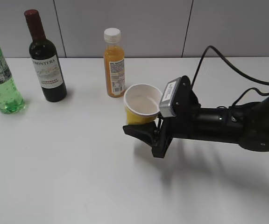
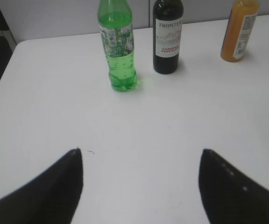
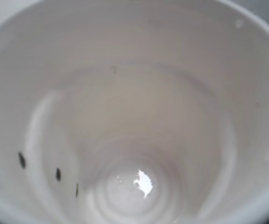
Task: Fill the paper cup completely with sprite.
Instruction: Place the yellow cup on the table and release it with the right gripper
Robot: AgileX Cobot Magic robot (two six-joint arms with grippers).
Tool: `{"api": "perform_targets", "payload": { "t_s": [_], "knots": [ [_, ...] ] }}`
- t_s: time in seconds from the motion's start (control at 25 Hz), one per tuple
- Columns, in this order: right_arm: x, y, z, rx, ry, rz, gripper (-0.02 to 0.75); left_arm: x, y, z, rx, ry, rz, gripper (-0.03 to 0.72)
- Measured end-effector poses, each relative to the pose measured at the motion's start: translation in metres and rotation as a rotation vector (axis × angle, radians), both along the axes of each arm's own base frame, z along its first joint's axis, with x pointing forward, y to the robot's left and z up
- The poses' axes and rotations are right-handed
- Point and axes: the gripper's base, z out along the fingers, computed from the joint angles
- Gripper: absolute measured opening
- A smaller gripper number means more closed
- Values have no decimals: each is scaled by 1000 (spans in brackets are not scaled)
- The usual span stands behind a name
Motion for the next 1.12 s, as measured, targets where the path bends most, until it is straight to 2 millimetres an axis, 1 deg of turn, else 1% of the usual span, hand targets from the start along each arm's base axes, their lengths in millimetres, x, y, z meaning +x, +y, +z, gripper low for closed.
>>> {"api": "perform_targets", "payload": {
  "t_s": [0.2,0.36,0.6,0.72,0.96,1.12],
  "knots": [
    [8,27,-7,-64,36,82,467,0,0,0,0,0,0,590],
    [13,43,-15,-82,43,154,467,0,0,0,0,0,0,590],
    [26,51,-31,-94,46,167,467,0,0,0,0,0,0,590],
    [29,54,-39,-102,50,183,467,0,0,0,0,0,0,590],
    [34,66,-47,-99,40,204,466,0,0,0,0,0,0,590],
    [31,72,-56,-106,53,223,466,0,0,0,0,0,0,590]
  ]
}}
